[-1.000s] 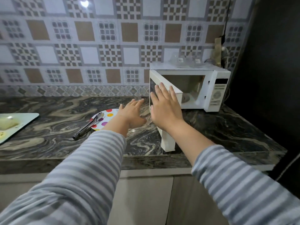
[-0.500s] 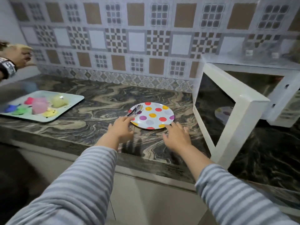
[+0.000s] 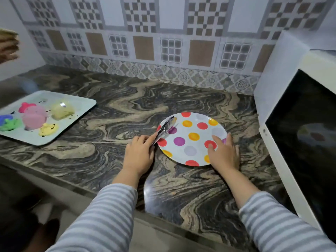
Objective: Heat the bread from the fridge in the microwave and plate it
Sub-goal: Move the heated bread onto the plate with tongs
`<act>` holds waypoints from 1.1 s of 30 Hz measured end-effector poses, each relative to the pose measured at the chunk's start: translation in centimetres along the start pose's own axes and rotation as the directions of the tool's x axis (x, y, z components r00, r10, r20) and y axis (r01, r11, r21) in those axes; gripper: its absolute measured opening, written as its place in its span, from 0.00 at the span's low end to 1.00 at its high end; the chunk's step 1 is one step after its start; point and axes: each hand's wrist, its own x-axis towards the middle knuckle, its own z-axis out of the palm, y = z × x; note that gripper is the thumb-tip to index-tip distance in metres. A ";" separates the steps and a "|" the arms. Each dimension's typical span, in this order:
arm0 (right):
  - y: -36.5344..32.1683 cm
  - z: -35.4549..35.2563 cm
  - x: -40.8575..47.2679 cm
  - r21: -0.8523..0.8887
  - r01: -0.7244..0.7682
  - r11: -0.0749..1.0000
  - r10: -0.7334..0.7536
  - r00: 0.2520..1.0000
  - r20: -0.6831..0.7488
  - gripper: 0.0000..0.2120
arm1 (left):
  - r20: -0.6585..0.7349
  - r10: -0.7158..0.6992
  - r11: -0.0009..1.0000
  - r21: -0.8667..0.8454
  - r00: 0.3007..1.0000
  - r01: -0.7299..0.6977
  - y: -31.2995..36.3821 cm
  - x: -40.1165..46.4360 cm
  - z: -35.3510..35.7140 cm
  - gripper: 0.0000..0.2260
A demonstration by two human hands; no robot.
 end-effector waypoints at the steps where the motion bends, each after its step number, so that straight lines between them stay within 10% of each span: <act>1: 0.0 0.2 0.1 -0.019 -0.002 1.000 0.002 1.000 0.001 0.22 | -0.011 0.010 0.998 -0.066 1.000 -0.010 -0.1 0.1 0.1 0.21; 8: 0.0 0.3 -0.1 -0.043 -0.001 0.999 0.003 1.000 0.028 0.22 | -0.003 0.057 0.943 -0.327 0.998 -0.055 2.1 3.1 -0.4 0.20; 17: -0.2 -0.2 -0.2 -0.043 -0.005 0.999 0.007 0.999 0.053 0.23 | 0.111 -0.120 0.989 -0.069 0.986 0.128 5.8 5.5 1.3 0.19; 23: -0.3 -0.8 0.0 0.055 -0.041 0.998 0.036 0.996 0.080 0.24 | -0.085 -0.130 0.974 -0.197 0.988 0.111 4.4 6.6 -0.2 0.21; 33: 0.4 -0.6 0.3 -0.137 -0.076 0.988 0.089 0.992 0.086 0.27 | 0.364 0.025 0.956 -0.281 0.931 0.084 -0.1 8.7 1.7 0.21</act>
